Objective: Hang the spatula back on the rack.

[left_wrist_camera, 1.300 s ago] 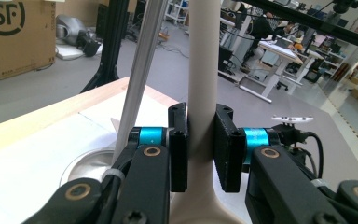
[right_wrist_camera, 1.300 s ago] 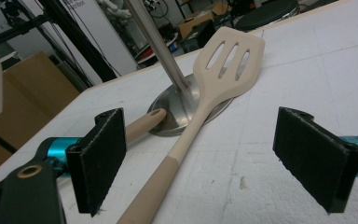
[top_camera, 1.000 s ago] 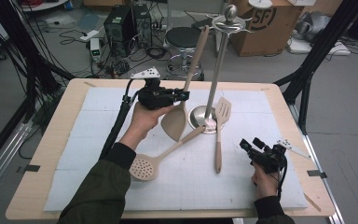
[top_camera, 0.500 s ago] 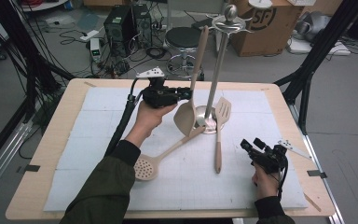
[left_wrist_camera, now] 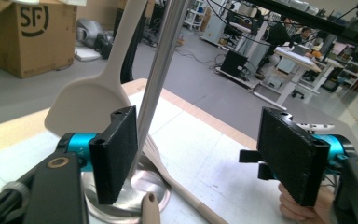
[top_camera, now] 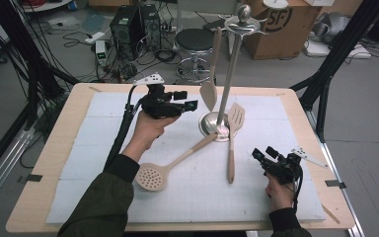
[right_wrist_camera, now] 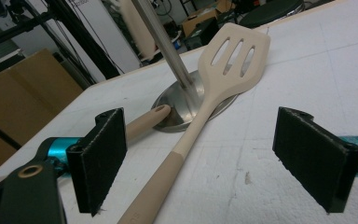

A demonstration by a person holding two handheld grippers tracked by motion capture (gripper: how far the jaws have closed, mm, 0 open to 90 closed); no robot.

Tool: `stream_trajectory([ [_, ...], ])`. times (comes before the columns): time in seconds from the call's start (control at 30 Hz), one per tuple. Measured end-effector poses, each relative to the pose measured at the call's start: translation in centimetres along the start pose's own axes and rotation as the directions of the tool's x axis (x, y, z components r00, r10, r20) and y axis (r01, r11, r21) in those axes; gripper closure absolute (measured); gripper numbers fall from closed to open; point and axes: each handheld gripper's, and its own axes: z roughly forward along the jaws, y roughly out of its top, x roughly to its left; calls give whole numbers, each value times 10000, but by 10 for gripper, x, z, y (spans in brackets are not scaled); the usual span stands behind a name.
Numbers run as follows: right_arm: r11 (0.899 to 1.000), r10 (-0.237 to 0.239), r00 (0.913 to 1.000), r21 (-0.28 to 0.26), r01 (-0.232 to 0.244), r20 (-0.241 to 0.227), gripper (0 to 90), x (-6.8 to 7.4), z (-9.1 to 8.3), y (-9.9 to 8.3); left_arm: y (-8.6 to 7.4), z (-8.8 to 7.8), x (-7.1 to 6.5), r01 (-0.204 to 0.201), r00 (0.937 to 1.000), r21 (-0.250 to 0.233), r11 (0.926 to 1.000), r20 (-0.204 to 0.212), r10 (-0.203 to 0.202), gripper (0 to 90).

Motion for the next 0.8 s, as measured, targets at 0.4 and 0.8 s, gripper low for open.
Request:
stream_trajectory([
  [0.4,9999,-81,10000,110,80,54,171,0,2,-1,-26,-44,-2,-210,9993,-415,9989,-304,197,270],
  [0.8,9995,-151,9998,278,148,88,171,3,5,-3,-72,-103,9,842,9949,-1316,9877,-447,-907,211],
])
